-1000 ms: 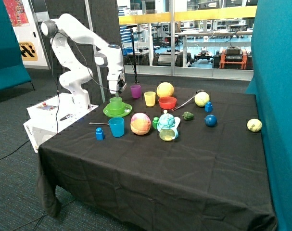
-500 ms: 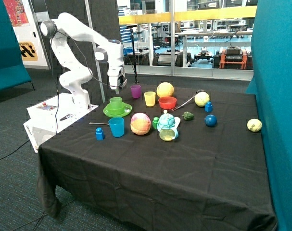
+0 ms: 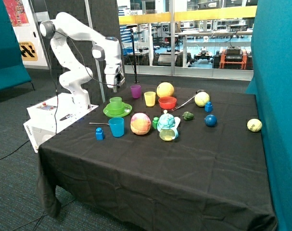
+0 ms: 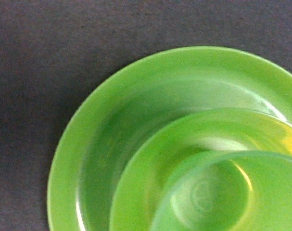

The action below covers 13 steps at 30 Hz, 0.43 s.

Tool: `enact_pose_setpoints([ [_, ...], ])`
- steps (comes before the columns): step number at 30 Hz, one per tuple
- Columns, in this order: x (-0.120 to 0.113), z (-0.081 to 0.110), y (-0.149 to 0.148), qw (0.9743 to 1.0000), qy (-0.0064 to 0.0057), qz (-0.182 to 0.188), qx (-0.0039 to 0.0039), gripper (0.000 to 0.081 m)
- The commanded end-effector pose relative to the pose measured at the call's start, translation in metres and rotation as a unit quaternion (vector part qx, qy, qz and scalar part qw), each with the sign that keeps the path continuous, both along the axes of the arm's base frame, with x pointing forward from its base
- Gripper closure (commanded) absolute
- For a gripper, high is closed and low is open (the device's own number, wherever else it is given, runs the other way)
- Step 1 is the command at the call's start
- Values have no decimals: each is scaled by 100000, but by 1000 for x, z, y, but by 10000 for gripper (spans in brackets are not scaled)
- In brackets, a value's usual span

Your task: Place the bowl on the plate and the cup in the bowl matching the color

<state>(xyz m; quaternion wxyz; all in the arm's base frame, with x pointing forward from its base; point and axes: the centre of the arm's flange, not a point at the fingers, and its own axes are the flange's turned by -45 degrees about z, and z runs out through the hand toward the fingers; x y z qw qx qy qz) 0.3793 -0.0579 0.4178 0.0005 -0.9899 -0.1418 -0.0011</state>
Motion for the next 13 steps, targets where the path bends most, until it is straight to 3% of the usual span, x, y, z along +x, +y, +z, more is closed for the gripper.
enact_pose_setpoints([
  [1,1,2,-16,99999,104,-476,-63,318],
  [13,27,0,-5,99920,101,3991,-68,329],
])
